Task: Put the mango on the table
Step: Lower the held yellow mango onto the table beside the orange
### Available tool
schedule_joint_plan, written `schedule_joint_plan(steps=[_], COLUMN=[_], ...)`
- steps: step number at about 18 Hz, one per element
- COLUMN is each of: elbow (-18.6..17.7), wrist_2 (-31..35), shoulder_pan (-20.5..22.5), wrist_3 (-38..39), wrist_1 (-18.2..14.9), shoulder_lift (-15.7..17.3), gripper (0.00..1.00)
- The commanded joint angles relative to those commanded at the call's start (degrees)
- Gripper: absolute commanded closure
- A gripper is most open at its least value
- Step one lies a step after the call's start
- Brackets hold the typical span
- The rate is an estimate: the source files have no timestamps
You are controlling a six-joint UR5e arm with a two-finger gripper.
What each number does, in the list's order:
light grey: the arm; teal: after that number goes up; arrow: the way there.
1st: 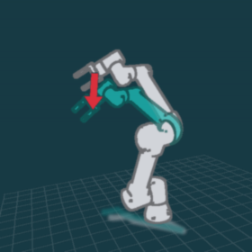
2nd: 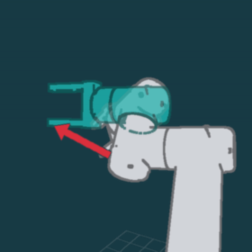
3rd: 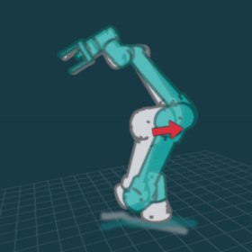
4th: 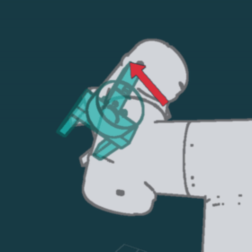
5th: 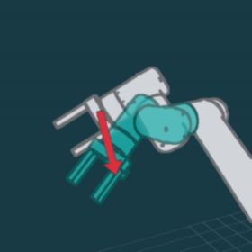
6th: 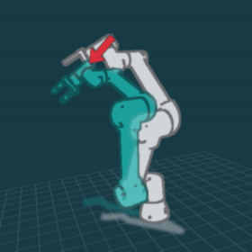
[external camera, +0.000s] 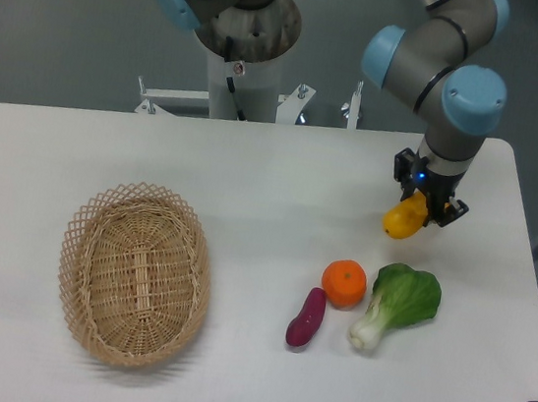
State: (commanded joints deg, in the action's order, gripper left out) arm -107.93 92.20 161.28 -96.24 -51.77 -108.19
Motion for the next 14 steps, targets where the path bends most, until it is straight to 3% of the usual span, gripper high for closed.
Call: schedule_joint_plan(steps=[11, 14], elbow=[-1.4, -1.4], wrist_2=[0.0, 0.0], shoulder_pan=[-1.8, -1.8], wrist_3=[1.9, 1.9], wrist_1=[3.1, 3.1], shoulder_lift=[-1.8, -1.7], gripper=[0.61, 0.51])
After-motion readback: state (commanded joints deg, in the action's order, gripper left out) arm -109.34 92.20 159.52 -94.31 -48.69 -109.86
